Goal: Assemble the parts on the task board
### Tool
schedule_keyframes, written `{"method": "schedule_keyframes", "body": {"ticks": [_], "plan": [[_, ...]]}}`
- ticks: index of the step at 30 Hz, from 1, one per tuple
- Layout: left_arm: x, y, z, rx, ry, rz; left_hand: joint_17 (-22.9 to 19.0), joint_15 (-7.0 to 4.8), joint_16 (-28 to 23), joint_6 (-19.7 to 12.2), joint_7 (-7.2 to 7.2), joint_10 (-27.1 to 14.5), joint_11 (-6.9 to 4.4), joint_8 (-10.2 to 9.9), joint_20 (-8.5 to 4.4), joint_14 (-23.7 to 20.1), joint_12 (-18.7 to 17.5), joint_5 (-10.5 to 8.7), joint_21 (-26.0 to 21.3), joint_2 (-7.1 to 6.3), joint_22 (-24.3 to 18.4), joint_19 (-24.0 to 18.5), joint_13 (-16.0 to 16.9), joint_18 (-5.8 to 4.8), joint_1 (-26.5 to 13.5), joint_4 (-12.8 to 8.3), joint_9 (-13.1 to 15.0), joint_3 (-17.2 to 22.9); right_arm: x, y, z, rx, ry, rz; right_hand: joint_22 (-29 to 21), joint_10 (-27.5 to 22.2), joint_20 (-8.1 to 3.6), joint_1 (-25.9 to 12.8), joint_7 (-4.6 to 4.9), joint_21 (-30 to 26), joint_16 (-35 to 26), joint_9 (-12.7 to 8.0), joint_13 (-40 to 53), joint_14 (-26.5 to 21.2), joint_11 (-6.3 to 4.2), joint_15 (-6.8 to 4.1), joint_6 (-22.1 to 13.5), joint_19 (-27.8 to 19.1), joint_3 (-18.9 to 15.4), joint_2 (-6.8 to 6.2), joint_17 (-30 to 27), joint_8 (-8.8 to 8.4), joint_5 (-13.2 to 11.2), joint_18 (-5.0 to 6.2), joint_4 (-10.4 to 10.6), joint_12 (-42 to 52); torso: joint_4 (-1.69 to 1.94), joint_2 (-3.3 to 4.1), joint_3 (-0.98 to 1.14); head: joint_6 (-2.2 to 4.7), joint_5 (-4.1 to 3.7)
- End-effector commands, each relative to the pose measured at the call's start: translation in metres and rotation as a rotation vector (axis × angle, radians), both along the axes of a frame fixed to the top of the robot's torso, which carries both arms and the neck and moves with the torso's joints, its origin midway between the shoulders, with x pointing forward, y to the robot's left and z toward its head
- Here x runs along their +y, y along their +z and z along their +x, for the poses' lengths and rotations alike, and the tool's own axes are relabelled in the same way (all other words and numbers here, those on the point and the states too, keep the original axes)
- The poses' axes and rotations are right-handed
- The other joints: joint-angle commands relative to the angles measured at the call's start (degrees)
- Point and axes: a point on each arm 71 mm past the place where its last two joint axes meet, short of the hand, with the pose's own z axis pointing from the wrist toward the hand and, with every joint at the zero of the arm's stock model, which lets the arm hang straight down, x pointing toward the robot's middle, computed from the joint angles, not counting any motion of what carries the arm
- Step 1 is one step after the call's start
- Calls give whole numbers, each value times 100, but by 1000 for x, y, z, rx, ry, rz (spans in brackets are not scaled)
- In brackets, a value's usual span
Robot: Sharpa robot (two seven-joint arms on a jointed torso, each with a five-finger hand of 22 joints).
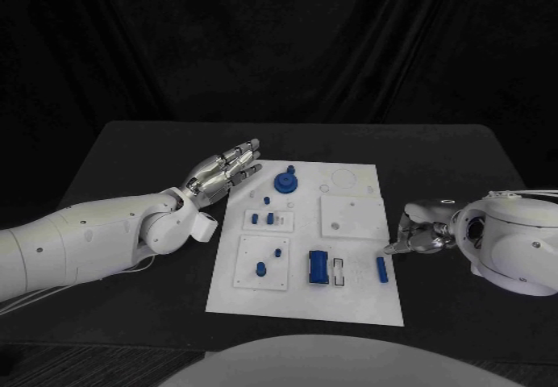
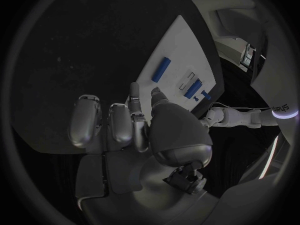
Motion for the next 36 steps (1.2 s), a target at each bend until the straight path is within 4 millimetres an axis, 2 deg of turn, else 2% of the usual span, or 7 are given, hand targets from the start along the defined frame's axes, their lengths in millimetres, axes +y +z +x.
{"method": "schedule_keyframes", "body": {"ticks": [1, 5, 10, 16, 24, 27, 36], "plan": [[0, 3, -1, -28, -4, -37, -9, 35, -21, 10, 35, -7, 44, 31, 40, 8, -18, 31, -19, -15, -6, 15, -8, 48, 68, -1, 5, 34, 0, -2, -2, -35, 5, -36, 933, 606, -21, -54, -12, -10, 17, -20, 1506, 170, -11, -25, 104, 159, -32, -16, -2, -33, -81, -21, 26, 30, 7, -4, 5, -1, 7], [1, 3, -1, -27, -3, -37, -9, 35, -21, 10, 35, -7, 44, 31, 40, 8, -18, 31, -19, -15, -6, 15, -8, 48, 68, -1, 5, 34, 4, -5, -5, -29, 8, -15, 937, 606, -27, -81, -35, 4, 27, -27, 1506, 171, -30, -37, 219, 164, -48, -25, 11, -30, -156, -22, 37, 30, 0, -8, 3, -1, 9], [2, 2, -1, -26, -2, -36, -9, 37, -21, 11, 37, -7, 47, 31, 43, 8, -18, 37, -19, -15, -6, 15, -8, 48, 75, -6, 5, 39, 7, -7, -8, -26, 13, 4, 952, 606, -62, -181, -109, 51, 73, 67, 1506, 183, -92, -82, 466, 179, -96, -26, 93, 44, -447, -30, 99, 30, 1, -9, -4, -1, 7], [2, 2, -1, -24, -2, -35, -9, 37, -21, 11, 37, -7, 47, 31, 43, 8, -18, 37, -19, -15, -6, 15, -8, 48, 75, -6, 5, 39, 9, -7, -10, -23, 14, 18, 970, 606, -137, -385, -223, 116, 132, 471, 1506, 195, -191, -163, 645, 195, -176, -31, 189, 330, -613, -43, 251, 30, 5, -4, -1, -1, -10], [2, 2, -1, -22, -4, -35, -9, 38, -21, 11, 39, -7, 49, 31, 46, 8, -16, 39, -19, -15, -6, 15, -7, 48, 78, -7, 6, 42, 10, -12, -12, -3, 13, 17, 968, 606, -152, -375, -231, 109, 130, 659, 1506, 189, -203, -174, 564, 192, -176, -36, 175, 404, -600, -42, 263, 30, 8, -5, -6, -1, -27], [2, 2, -1, -21, -6, -36, -9, 38, -21, 11, 39, -7, 49, 31, 46, 8, -16, 39, -19, -15, -6, 15, -7, 48, 78, -7, 6, 42, 10, -15, -13, 13, 12, 4, 958, 606, -153, -285, -223, 73, 108, 809, 1506, 176, -199, -171, 457, 181, -148, -45, 126, 439, -523, -36, 204, 30, 6, -6, -7, -1, -26], [1, 1, -1, -18, -9, -36, -9, 39, -21, 16, 42, -7, 52, 32, 49, 8, -17, 40, -19, -20, -6, 15, -7, 49, 82, -10, 6, 43, 14, -27, -17, 45, 22, 0, 949, 606, -134, -57, -180, 41, 81, 996, 1506, 166, -163, -145, 239, 170, -82, -74, 72, 419, -344, -32, 29, 30, 5, -11, -6, -1, -37]]}}
